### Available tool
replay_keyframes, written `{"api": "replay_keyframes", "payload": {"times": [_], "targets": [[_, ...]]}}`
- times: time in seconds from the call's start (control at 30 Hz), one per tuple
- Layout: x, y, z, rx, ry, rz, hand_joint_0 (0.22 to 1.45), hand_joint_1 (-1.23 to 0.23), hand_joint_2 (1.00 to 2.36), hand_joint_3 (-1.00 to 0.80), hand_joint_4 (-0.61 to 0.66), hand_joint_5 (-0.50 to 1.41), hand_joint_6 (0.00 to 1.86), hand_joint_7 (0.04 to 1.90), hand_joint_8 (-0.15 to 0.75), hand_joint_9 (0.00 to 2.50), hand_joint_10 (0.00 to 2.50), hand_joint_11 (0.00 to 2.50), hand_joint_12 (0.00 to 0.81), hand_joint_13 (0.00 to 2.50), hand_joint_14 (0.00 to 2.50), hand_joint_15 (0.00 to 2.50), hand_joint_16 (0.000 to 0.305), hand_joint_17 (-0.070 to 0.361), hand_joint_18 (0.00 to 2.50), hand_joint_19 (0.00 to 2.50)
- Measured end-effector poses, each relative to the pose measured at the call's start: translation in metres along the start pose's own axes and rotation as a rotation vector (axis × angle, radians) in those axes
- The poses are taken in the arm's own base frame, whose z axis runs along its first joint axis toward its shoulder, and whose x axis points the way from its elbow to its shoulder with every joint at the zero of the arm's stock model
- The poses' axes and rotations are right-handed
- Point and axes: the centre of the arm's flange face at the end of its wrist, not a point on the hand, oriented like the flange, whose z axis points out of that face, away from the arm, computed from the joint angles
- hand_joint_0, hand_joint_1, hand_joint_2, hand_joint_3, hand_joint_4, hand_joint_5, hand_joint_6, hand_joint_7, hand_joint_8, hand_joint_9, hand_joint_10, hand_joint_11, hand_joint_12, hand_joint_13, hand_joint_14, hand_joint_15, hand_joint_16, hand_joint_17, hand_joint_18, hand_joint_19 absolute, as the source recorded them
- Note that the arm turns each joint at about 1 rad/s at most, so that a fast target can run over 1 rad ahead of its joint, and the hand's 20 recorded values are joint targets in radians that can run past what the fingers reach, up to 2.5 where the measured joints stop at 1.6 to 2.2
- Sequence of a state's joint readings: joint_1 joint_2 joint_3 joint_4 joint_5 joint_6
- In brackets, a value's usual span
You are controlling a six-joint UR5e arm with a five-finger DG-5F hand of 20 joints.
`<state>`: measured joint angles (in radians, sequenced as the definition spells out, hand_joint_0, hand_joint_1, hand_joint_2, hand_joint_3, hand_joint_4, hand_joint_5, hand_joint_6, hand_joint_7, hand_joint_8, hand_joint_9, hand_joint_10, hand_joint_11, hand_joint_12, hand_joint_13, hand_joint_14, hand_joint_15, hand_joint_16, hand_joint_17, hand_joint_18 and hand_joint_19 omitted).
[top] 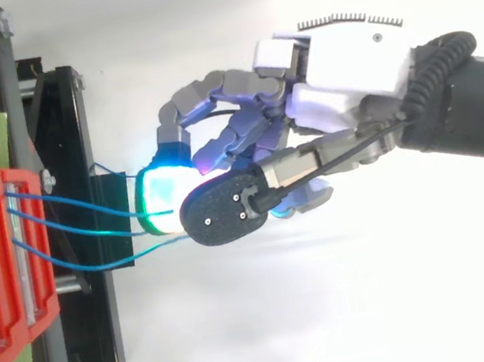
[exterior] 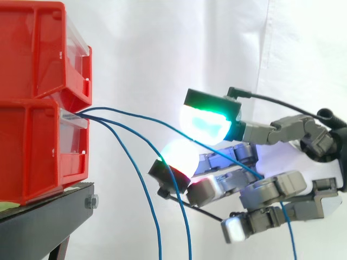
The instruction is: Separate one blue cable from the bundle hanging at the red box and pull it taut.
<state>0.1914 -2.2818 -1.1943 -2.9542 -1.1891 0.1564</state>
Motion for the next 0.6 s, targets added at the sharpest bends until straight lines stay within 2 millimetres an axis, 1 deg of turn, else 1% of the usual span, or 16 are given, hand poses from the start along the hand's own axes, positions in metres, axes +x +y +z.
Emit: {"api": "replay_keyframes", "payload": {"times": [0.07, 0.13, 0.37, 0.47, 0.6], "targets": [[-0.001, 0.005, -0.003, 0.004, -0.009, -0.01, 0.69, -0.6, 1.0, -0.48, 0.15, -0.29, 0.83, 1.01, 0.248, 0.93, 0.0, 1.45, 0.222, 1.41, 0.67, 1.63, 0.026, 0.059, 0.95, 0.68], [-0.002, 0.008, -0.005, 0.005, -0.019, -0.015, 0.71, -0.6, 1.01, -0.38, 0.15, -0.29, 0.84, 1.03, 0.247, 0.95, 0.0, 1.47, 0.223, 1.41, 0.69, 1.62, 0.026, 0.059, 0.96, 0.69], [-0.004, 0.021, -0.01, -0.004, -0.04, -0.021, 0.72, -0.65, 1.03, -0.2, 0.14, -0.28, 0.87, 1.05, 0.256, 0.99, 0.0, 1.53, 0.229, 1.4, 0.79, 1.58, 0.027, 0.06, 0.96, 0.76], [-0.005, 0.031, -0.013, -0.015, -0.055, -0.029, 0.72, -0.65, 1.03, -0.18, 0.14, -0.28, 0.87, 1.05, 0.264, 1.0, 0.0, 1.55, 0.236, 1.4, 0.81, 1.58, 0.028, 0.062, 0.96, 0.77], [-0.008, 0.042, -0.018, -0.023, -0.082, -0.049, 0.72, -0.66, 1.03, -0.2, 0.15, -0.28, 0.87, 1.05, 0.257, 1.01, 0.0, 1.57, 0.236, 1.39, 0.83, 1.57, 0.029, 0.066, 0.97, 0.78]]}}
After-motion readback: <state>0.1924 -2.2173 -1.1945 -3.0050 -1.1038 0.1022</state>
